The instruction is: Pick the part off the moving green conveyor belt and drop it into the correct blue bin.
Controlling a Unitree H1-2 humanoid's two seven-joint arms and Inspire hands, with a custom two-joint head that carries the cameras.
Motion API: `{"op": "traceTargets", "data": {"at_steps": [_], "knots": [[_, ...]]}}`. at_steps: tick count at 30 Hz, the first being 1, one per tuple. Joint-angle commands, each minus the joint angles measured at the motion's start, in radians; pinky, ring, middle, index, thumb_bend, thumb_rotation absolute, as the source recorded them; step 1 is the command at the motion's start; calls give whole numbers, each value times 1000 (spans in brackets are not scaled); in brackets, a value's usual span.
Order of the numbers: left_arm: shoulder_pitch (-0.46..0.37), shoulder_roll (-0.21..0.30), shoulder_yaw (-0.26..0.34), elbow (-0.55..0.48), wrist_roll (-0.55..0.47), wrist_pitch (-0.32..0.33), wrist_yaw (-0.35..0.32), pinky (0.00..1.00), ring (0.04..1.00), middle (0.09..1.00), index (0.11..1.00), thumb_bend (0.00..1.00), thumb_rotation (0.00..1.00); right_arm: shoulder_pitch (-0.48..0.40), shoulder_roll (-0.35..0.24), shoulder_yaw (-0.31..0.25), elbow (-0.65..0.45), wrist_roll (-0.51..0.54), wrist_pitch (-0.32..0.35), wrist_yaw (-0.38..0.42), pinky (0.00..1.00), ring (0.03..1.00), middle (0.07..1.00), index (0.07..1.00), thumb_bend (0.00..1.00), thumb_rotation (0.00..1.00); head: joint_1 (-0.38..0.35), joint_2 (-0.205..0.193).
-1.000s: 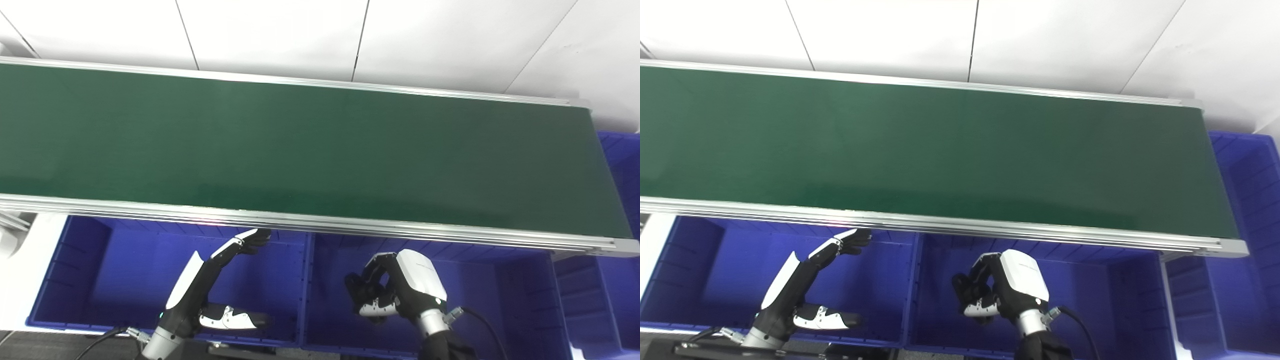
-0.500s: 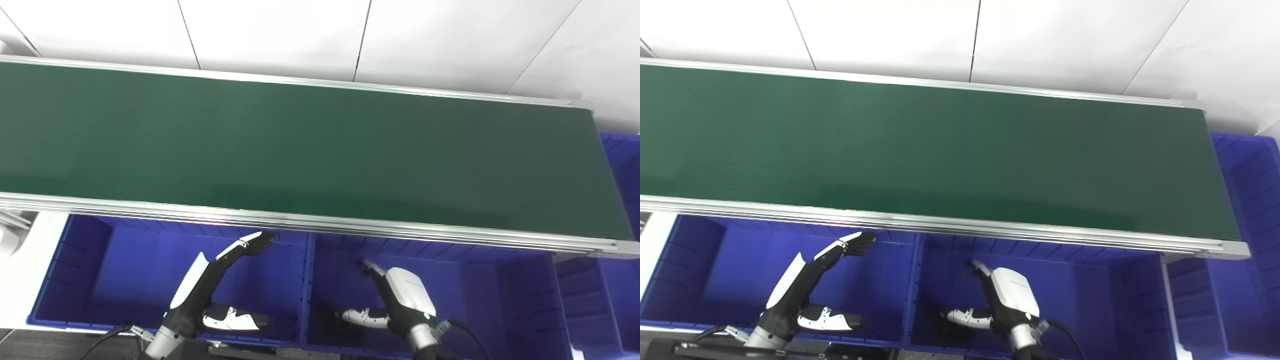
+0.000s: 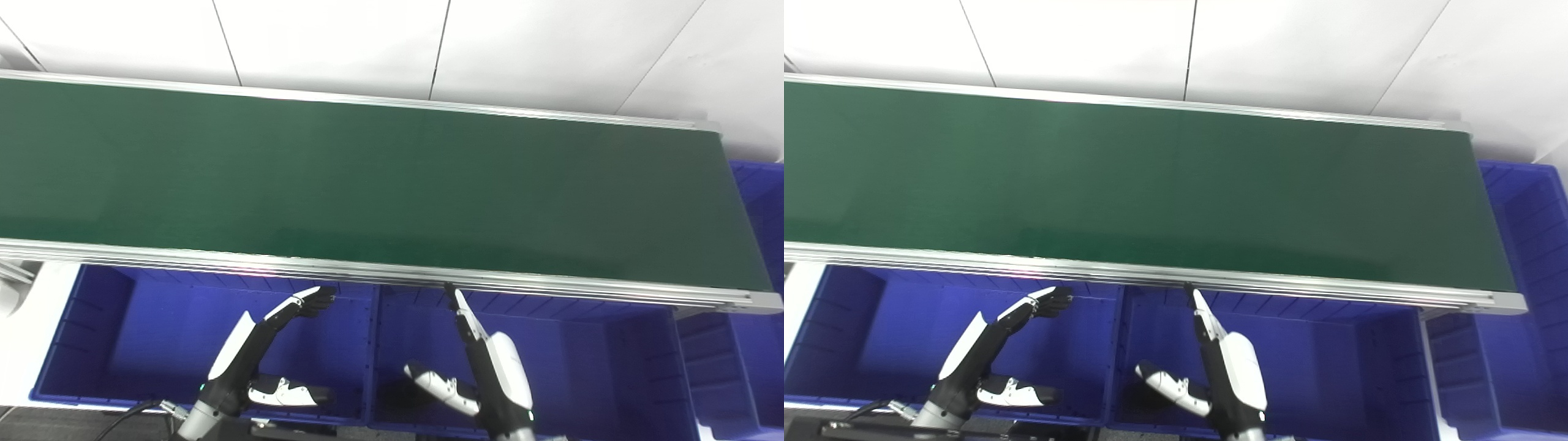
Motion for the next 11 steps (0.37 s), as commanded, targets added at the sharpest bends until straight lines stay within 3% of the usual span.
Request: {"op": "traceTargets", "data": {"at_steps": [1,5,11], "knots": [[-14,24,-10,-1,22,-11,33,720,773,804,826,759,594,1,5,-2,16,39,-115,-30,783,866,915,962,797,753,1,1],[-46,27,-41,29,29,-11,64,709,766,801,821,760,609,-12,17,-12,97,91,-204,-35,791,853,895,934,826,723,-29,-15],[-96,18,-43,43,-39,-11,18,698,762,805,819,755,574,-68,48,-24,193,116,-238,-41,787,851,899,937,895,685,-66,-59]]}}
